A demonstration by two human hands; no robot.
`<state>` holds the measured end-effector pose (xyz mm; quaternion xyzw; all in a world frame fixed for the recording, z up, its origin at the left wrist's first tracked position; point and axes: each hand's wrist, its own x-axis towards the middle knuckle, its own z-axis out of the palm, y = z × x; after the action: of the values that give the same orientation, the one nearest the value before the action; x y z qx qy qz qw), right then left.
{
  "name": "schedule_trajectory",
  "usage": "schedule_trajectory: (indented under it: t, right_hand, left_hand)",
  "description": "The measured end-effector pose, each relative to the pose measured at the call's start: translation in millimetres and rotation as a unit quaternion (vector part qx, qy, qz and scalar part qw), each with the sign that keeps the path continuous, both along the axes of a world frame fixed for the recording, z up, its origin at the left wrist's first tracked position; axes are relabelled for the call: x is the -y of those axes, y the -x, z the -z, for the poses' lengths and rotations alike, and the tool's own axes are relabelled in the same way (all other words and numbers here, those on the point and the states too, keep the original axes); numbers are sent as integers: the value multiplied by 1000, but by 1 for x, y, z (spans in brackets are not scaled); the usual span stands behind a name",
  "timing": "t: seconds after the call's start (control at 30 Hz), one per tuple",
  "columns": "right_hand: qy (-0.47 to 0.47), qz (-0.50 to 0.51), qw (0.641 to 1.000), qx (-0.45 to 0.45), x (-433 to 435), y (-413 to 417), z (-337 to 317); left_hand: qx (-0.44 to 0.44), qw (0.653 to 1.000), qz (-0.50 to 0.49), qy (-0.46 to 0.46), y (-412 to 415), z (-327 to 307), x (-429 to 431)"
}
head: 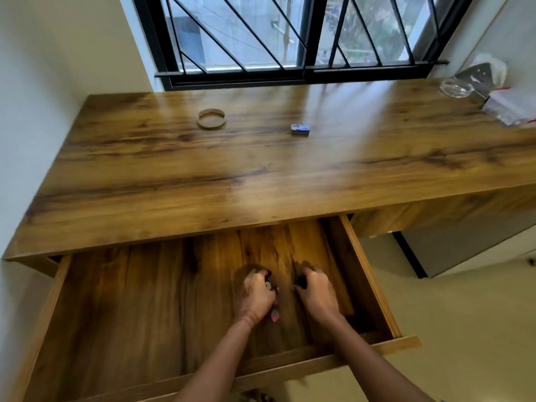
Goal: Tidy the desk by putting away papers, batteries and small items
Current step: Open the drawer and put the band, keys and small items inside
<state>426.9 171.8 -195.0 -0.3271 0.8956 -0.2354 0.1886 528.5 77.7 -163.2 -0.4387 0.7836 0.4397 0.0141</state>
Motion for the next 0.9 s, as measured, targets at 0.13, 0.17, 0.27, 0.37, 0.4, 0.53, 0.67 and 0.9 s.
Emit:
schedule_trajectory:
  t: [0.13, 0.17, 0.27, 0.37, 0.4, 0.53, 0.67, 0.9]
  right_hand:
    - [-18, -3, 1000, -10, 1, 0, 3]
    - [-19, -2, 1000, -10, 1, -1, 3]
    - [-2, 9, 999, -33, 2, -2, -3]
    - [56, 15, 995, -84, 7, -3, -17]
    - [83, 11, 992, -99, 10, -2, -24]
    - [190, -8, 971, -145, 40, 8, -63]
    - [215, -5, 960, -178, 91, 36, -95]
    - [109, 16, 971, -211, 185, 133, -104]
  left_hand:
    - [46, 998, 9, 47, 3, -6, 4]
    - [54, 997, 11, 62, 4, -6, 5]
    - [54, 994, 12, 94, 3, -13, 8]
    - [21, 987, 5, 156, 2, -25, 14]
    - [6, 983, 2, 184, 2, -31, 17]
    - [-54, 953, -46, 295, 8, -63, 45]
    - [-89, 935, -76, 334, 25, -88, 95]
    - [-52, 946, -73, 313, 80, -90, 220]
